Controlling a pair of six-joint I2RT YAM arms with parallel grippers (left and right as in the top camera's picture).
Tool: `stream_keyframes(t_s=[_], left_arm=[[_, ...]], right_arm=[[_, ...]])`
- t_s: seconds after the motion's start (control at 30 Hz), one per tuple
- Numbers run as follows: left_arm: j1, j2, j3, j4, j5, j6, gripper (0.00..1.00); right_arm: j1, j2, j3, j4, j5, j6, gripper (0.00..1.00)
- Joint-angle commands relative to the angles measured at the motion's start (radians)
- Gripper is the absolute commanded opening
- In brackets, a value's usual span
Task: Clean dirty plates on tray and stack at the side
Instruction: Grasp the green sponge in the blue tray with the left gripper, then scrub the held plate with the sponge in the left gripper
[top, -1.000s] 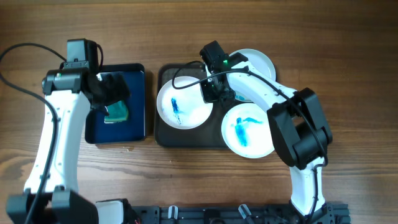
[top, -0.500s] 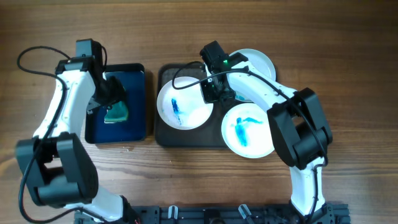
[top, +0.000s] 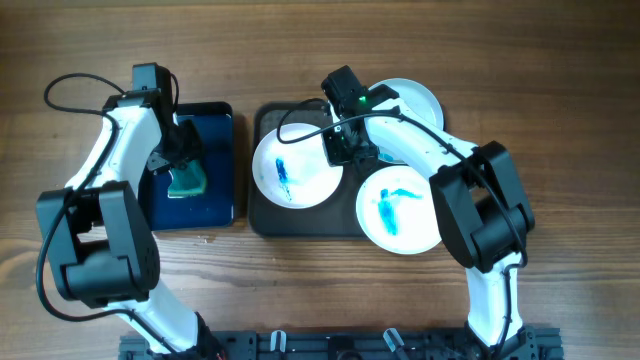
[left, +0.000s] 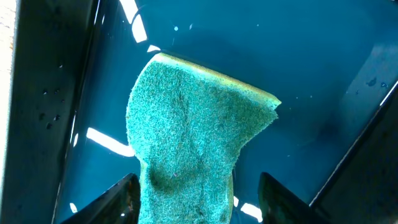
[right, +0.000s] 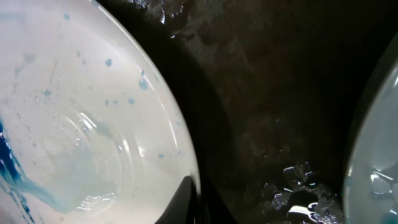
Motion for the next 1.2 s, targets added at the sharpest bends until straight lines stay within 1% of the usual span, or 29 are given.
stream_keyframes(t_s=[0.0, 0.1, 0.2, 0.23, 0.27, 0.33, 0.4, 0.43, 0.47, 0.63, 0.77, 0.9, 0.97, 1.07, 1.17], left_arm=[[0.003, 0.037, -0.015, 0.01, 0.006, 0.003, 0.56], [0.003, 0.061, -0.019, 0.01, -0.017, 0.003, 0.57], [0.003, 0.069, -0.019, 0.01, -0.019, 0.003, 0.56], [0.003, 0.071, -0.019, 0.01, -0.019, 0.003, 0.54], [0.003, 0.072, -0.019, 0.01, -0.019, 0.003, 0.49], [0.003, 0.082, -0.019, 0.01, -0.019, 0.003, 0.44], [0.003, 0.095, -0.019, 0.011, -0.019, 0.003, 0.3], [0.003, 0.1, -0.019, 0.01, -0.019, 0.003, 0.15], [0.003, 0.106, -0.019, 0.01, -0.018, 0.003, 0.04], [0.003, 0.097, -0.016, -0.019, -0.016, 0.003, 0.04], [0.003, 0.051, 0.029, -0.082, 0.042, 0.009, 0.04], [0.0, -0.047, 0.091, -0.119, 0.192, 0.038, 0.04], [-0.014, -0.119, 0.098, -0.117, 0.303, 0.045, 0.04], [-0.063, -0.169, 0.098, -0.131, 0.42, 0.045, 0.04], [-0.141, -0.163, 0.093, -0.145, 0.435, 0.043, 0.04]], right_arm=[[0.003, 0.028, 0.007, -0.013, 0.032, -0.001, 0.04], [0.002, 0.028, 0.007, -0.013, 0.032, -0.001, 0.04], [0.003, 0.028, 0.007, -0.013, 0.032, -0.003, 0.04], [0.003, 0.028, 0.007, -0.013, 0.032, -0.003, 0.04], [0.002, 0.028, 0.007, -0.013, 0.032, -0.003, 0.04], [0.003, 0.028, 0.007, -0.013, 0.032, -0.003, 0.04], [0.003, 0.028, 0.007, -0.013, 0.032, -0.003, 0.04], [0.003, 0.028, 0.007, -0.013, 0.032, -0.002, 0.04], [0.002, 0.028, 0.007, -0.013, 0.032, -0.003, 0.04], [0.002, 0.028, 0.007, -0.013, 0.027, -0.002, 0.04], [0.002, 0.028, 0.008, -0.018, 0.013, 0.001, 0.04], [-0.01, 0.028, 0.008, -0.016, -0.027, 0.008, 0.04], [-0.028, 0.028, 0.008, -0.021, -0.099, 0.008, 0.04], [-0.062, 0.028, 0.008, -0.037, -0.153, 0.082, 0.04], [-0.08, 0.028, 0.008, -0.037, -0.205, 0.104, 0.04]])
